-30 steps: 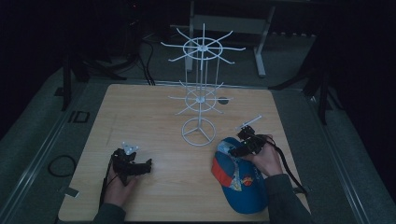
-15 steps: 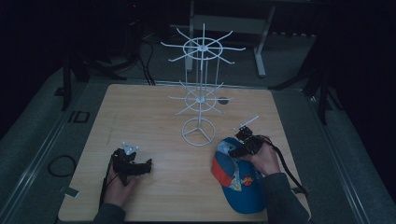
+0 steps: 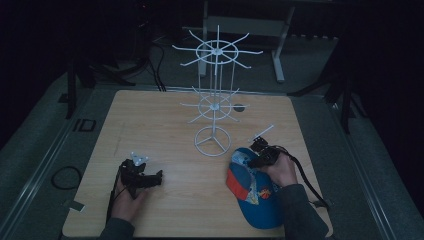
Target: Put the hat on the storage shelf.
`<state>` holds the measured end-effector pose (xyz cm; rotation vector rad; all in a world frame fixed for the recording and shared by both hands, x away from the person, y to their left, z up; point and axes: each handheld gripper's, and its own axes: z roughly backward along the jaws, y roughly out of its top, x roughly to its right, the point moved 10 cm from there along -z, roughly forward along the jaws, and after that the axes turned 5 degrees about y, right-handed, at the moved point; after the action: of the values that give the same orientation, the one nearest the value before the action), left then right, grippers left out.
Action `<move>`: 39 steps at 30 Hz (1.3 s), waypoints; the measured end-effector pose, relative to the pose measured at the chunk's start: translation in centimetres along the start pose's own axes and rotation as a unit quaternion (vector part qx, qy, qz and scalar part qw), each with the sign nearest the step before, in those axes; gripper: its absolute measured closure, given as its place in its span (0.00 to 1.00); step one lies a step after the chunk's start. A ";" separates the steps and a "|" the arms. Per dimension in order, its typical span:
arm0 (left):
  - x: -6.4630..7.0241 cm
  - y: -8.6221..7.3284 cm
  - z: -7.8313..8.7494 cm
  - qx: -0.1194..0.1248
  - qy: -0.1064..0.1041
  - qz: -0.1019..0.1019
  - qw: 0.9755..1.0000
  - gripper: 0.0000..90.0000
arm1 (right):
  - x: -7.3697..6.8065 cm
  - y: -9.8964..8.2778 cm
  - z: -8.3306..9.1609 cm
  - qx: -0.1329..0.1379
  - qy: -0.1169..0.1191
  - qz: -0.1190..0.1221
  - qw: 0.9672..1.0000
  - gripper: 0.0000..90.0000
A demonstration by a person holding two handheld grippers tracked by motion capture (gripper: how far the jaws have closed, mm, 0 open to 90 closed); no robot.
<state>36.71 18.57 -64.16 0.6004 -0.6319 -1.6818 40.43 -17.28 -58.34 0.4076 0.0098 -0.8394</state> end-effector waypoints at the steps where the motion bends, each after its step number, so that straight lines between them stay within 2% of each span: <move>1: 0.0 0.0 0.0 0.000 0.000 0.000 1.000 0.04 | 0.0 0.0 0.0 0.000 0.000 0.000 1.000 0.96; 12: 0.0 0.0 0.0 0.000 -0.001 0.000 1.000 0.04 | -0.9 0.3 2.5 0.051 -0.001 0.018 0.999 0.98; 23: 0.0 0.0 0.0 0.002 0.000 0.001 1.000 0.04 | -2.1 0.8 4.0 0.077 0.004 0.033 0.996 0.98; 27: 0.0 0.0 0.0 0.002 0.000 0.001 1.000 0.04 | -2.5 1.0 4.6 0.088 0.000 0.040 0.995 0.98; 39: 0.0 0.0 0.0 0.002 0.000 0.001 1.000 0.04 | -3.3 1.3 6.6 0.130 0.006 0.053 0.990 0.98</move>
<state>36.75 18.54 -64.15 0.6013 -0.6358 -1.6787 38.10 -16.49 -51.23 0.6532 -0.1107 -0.7358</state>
